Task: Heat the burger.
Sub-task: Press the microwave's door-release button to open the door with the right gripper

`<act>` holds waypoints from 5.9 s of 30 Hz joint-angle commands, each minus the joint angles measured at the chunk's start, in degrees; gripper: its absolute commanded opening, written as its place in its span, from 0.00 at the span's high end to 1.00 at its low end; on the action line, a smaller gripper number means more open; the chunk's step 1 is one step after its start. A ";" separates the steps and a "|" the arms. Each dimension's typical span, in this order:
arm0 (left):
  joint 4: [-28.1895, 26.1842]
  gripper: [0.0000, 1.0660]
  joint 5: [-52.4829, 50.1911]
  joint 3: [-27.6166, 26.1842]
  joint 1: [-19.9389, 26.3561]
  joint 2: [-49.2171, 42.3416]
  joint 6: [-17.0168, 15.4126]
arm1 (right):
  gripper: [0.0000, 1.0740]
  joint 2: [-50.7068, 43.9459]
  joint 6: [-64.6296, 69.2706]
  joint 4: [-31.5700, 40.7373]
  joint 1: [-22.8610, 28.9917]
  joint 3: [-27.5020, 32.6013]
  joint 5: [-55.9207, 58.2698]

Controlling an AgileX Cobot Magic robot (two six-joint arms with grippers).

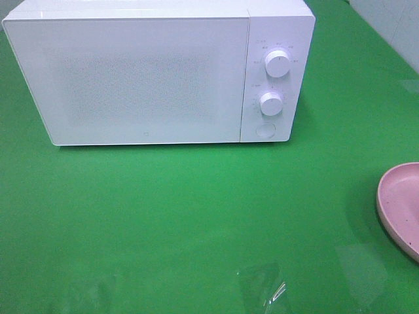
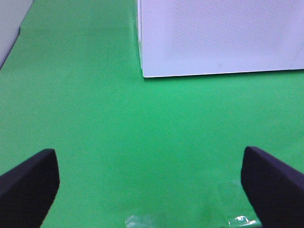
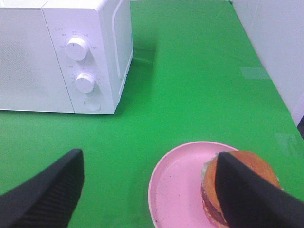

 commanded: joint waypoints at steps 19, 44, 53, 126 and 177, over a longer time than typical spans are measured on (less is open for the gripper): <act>0.00 0.10 0.00 -0.06 -0.34 -0.92 0.00 | 0.32 15.64 -0.06 0.23 -0.06 -0.29 -15.18; 0.00 0.10 0.00 -0.06 -0.34 -0.92 0.00 | 0.32 39.08 -0.80 0.23 -0.06 6.65 -49.27; 0.00 0.10 0.00 -0.06 -0.34 -0.92 0.00 | 0.32 48.93 -2.06 0.46 -0.06 11.75 -70.59; 0.00 0.10 0.00 -0.06 -0.34 -0.92 0.00 | 0.98 88.46 53.23 51.97 43.09 8.54 -99.18; 0.00 0.10 0.00 -0.06 -0.34 -0.92 0.00 | 1.00 108.58 69.10 36.27 27.10 -12.66 -95.68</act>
